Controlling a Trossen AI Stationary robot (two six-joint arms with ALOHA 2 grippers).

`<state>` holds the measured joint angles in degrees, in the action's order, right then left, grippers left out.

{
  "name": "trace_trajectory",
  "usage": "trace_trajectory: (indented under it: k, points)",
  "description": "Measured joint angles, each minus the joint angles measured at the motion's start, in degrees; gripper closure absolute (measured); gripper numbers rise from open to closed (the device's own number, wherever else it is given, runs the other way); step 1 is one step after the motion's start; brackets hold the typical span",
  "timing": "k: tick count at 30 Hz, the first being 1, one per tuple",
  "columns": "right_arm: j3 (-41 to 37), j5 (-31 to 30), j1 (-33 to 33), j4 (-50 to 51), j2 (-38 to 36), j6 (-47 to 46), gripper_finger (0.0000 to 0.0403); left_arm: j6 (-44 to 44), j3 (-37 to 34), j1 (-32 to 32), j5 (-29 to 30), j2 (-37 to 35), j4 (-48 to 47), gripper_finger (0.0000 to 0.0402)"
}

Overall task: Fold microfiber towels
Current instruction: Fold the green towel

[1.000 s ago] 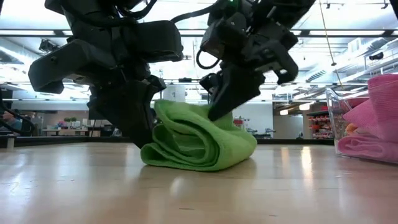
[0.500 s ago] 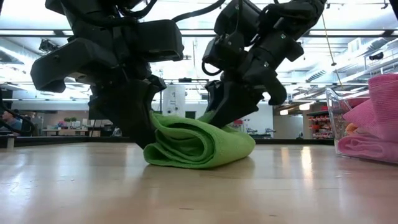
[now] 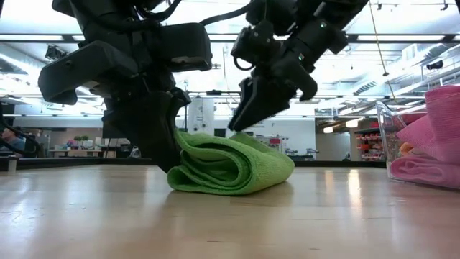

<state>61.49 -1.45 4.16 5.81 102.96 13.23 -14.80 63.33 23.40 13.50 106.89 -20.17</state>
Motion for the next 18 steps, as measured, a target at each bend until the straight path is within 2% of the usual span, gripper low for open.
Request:
trace_trajectory:
  k: [3,6,9,15,18]
  points:
    - [0.1,1.1,0.1,0.0,-1.4,0.0,0.0244,-0.8,0.0,0.1,0.0,0.0,-0.4,0.0382]
    - [-0.2,8.2,1.0,-0.7,-1.6,-0.1,0.0244,-1.1,0.0,0.1,0.0,0.0,-0.7,0.0388]
    - [-2.7,13.8,2.3,-6.1,-1.3,-1.0,0.0244,-1.1,0.0,0.1,0.0,0.0,-0.8,0.039]
    - [-10.2,14.0,5.1,-25.9,1.1,-1.4,0.0244,-1.0,0.0,0.1,0.0,0.0,-0.5,0.0377]
    - [-11.4,14.0,5.4,-31.1,3.9,-3.4,0.0244,-0.6,0.0,0.0,0.0,0.0,0.4,0.0372]
